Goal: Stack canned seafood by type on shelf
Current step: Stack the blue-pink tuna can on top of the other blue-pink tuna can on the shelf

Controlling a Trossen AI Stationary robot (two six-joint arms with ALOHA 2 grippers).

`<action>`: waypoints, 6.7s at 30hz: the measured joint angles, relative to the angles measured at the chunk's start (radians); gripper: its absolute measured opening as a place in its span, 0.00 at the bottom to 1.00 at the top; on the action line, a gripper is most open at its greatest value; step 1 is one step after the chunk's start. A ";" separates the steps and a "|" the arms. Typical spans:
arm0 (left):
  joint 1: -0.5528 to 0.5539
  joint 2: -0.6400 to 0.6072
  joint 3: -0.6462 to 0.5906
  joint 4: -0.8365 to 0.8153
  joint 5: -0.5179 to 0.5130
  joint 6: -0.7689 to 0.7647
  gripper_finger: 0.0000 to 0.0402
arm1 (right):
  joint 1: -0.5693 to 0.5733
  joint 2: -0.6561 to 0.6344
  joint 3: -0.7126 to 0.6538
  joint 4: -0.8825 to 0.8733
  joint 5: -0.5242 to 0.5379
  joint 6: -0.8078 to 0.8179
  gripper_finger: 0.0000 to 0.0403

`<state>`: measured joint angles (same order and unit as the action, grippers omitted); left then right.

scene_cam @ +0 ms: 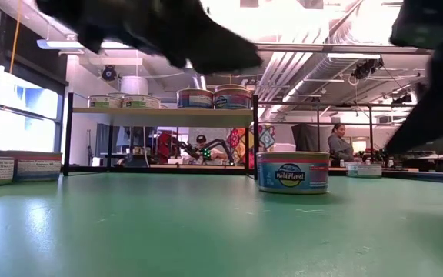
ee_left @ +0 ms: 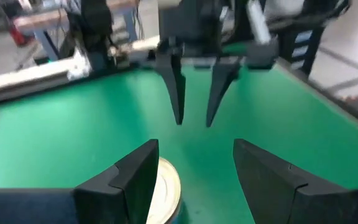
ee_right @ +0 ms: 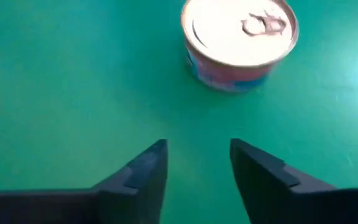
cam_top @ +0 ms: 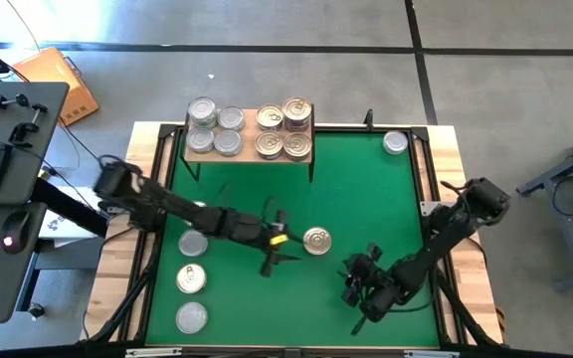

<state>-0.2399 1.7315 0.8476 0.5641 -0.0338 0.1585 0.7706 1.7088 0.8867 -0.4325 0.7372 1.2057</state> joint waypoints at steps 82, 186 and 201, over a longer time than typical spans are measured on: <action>0.177 -0.040 -0.134 -0.271 0.114 -0.120 0.00 | -0.266 0.072 0.002 0.693 -0.193 -1.097 0.68; 0.155 -0.020 -0.199 -0.144 0.182 -0.034 0.00 | -0.298 0.087 0.003 0.759 -0.189 -1.422 0.68; 0.170 -0.018 -0.200 -0.142 0.182 -0.024 0.00 | -0.338 0.091 0.003 0.813 -0.337 -1.470 0.68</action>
<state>-0.0701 1.7130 0.6476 0.4226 0.1482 0.1348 0.4324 1.7999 0.8894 0.3801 0.3999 -0.2647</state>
